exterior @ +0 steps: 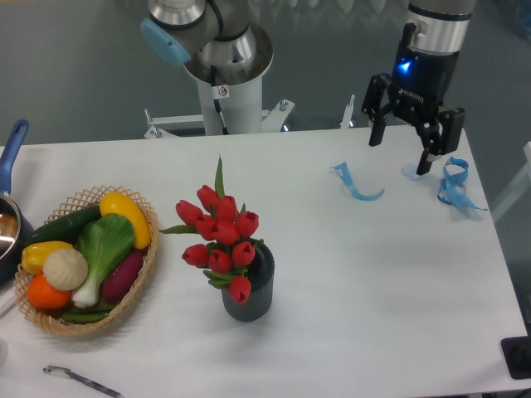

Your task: Pick up the flowers from the vase

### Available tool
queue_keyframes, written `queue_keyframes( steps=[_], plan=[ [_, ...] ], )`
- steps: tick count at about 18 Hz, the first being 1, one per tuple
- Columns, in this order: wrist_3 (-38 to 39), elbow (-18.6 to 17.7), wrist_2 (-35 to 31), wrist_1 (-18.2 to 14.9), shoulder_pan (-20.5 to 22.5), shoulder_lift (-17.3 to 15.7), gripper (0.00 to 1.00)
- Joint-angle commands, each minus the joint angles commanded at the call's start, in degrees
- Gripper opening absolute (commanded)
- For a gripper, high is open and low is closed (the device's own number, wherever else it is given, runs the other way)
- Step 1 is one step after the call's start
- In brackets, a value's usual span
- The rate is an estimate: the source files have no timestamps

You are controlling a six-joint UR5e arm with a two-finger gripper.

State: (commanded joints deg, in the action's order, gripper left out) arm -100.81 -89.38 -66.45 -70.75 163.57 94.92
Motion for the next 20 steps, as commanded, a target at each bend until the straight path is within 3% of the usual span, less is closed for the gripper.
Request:
queue_keyframes(
  steps=[5, 10, 13, 15, 20],
  plan=[
    [0.62, -1.67, -0.79, 4.91, -0.44, -0.18, 1.0],
    [1.23, -5.44, -0.35, 5.45, -0.44, -1.41, 1.0],
    [8.41, -6.76, 0.26, 6.24, -1.23, -1.41, 1.0],
    [12.64, -6.77, 1.75, 7.38, -1.58, -0.7, 1.0],
    [14.14, -7.38, 6.49, 7.56, -1.58, -0.53, 1.0]
  ],
)
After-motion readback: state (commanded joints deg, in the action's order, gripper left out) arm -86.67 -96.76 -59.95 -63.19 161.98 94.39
